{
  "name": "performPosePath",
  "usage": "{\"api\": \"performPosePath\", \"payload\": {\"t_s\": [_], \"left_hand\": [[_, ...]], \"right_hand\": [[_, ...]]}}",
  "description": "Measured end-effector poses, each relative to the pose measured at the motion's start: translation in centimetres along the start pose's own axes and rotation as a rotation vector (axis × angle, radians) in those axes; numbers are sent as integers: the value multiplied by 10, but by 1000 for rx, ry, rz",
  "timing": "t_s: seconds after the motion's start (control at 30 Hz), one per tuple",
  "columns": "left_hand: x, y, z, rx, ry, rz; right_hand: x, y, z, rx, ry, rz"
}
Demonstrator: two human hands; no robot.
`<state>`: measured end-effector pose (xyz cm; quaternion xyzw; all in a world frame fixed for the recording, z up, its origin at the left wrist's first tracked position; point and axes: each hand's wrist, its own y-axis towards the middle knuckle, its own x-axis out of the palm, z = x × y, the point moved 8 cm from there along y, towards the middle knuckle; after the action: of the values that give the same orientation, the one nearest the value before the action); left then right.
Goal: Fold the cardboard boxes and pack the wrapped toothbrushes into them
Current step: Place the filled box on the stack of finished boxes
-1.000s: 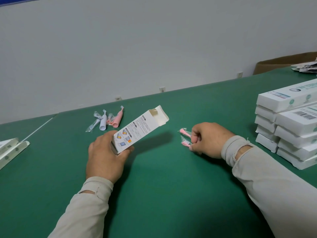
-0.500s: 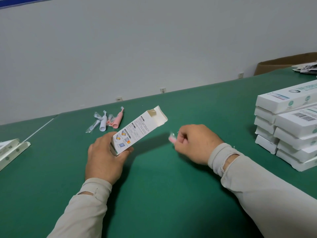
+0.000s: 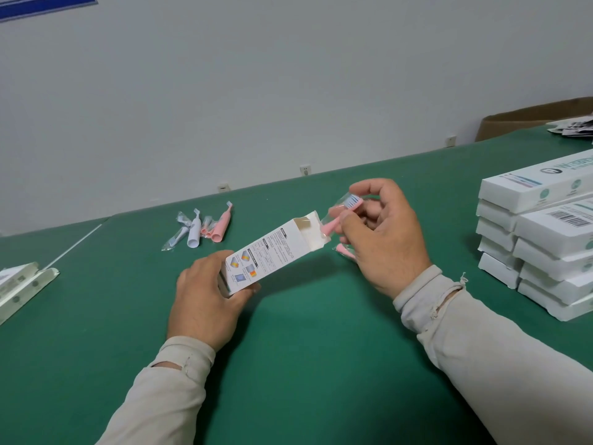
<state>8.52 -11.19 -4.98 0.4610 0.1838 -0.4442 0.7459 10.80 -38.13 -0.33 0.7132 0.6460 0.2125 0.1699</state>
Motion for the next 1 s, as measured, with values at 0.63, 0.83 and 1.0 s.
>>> {"api": "performPosePath", "payload": {"t_s": [0.63,0.83,1.0], "left_hand": [[0,-2,8,56,-17,-25],[1,-3,12,82,-46,-44],[0,-3,12,78,-50,-37]], "right_hand": [[4,-6,0,9,4,18],[1,-3,6,8,35,60],[4,-2,11,24,51,20]]}}
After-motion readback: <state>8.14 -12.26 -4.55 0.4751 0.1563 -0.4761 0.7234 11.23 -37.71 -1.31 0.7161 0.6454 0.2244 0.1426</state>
